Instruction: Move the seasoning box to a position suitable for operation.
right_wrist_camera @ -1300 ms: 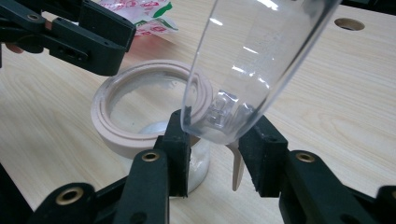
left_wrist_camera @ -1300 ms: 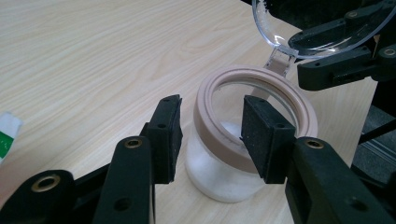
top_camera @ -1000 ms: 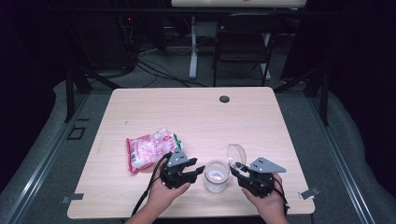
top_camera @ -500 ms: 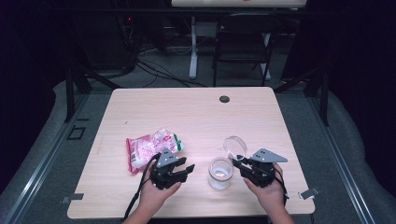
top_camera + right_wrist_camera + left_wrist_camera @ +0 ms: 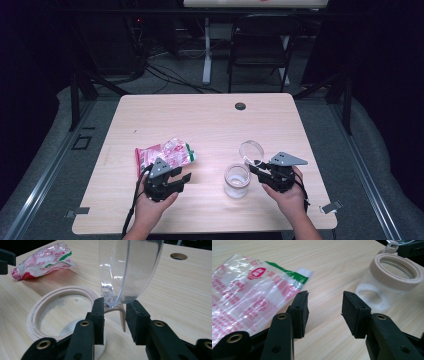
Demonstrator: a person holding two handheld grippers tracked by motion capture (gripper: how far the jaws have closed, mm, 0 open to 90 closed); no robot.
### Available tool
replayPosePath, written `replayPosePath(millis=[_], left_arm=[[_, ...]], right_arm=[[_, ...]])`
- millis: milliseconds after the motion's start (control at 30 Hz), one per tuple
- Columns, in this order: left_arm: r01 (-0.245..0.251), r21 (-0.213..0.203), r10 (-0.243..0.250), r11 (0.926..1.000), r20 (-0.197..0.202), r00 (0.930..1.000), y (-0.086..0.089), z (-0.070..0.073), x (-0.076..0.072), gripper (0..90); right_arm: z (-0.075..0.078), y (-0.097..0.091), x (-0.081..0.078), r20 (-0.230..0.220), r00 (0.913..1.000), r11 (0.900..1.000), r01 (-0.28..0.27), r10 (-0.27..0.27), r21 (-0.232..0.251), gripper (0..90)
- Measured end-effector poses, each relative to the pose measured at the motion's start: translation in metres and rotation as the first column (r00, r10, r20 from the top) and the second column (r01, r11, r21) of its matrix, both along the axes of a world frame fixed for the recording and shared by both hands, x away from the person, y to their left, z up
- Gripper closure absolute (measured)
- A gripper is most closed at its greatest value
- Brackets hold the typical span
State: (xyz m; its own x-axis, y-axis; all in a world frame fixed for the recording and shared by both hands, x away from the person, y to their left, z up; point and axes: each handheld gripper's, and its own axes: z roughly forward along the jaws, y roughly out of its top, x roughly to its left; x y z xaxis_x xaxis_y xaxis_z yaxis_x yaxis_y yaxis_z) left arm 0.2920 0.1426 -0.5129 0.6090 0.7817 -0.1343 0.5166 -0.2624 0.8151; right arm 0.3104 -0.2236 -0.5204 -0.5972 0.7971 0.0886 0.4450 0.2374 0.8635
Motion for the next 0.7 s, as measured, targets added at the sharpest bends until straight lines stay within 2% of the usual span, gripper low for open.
replayPosePath(millis=[67,300,367,467,567,700], left_arm=[[-0.013,0.001,0.013,0.9999,0.001,0.9999,0.004,0.000,0.002,56.1],[-0.027,0.077,0.023,0.9967,0.053,0.9984,0.015,-0.003,0.012,47.8],[-0.046,0.080,0.041,0.9958,0.065,0.9971,0.017,-0.005,0.014,46.1],[-0.047,0.113,0.036,0.9925,0.092,0.9951,0.019,-0.007,0.016,42.8],[-0.047,0.157,0.028,0.9864,0.121,0.9922,0.017,-0.009,0.017,40.7],[-0.041,0.180,0.023,0.9828,0.102,0.9945,0.013,-0.012,0.020,40.7]], right_arm=[[0.000,-0.001,0.001,0.001,1.0000,1.0000,0.001,-0.001,0.003,67.1],[0.000,-0.001,0.000,0.004,1.0000,1.0000,0.006,-0.006,-0.004,61.9],[-0.001,-0.002,0.000,0.001,1.0000,0.9999,0.008,-0.008,-0.007,61.3],[-0.001,-0.002,-0.001,0.004,1.0000,0.9999,0.009,-0.009,-0.014,60.3],[-0.001,-0.002,-0.002,0.003,0.9999,0.9999,0.013,-0.013,-0.001,58.8],[-0.001,-0.005,-0.005,-0.001,0.9999,0.9998,0.016,-0.016,0.014,56.7]])
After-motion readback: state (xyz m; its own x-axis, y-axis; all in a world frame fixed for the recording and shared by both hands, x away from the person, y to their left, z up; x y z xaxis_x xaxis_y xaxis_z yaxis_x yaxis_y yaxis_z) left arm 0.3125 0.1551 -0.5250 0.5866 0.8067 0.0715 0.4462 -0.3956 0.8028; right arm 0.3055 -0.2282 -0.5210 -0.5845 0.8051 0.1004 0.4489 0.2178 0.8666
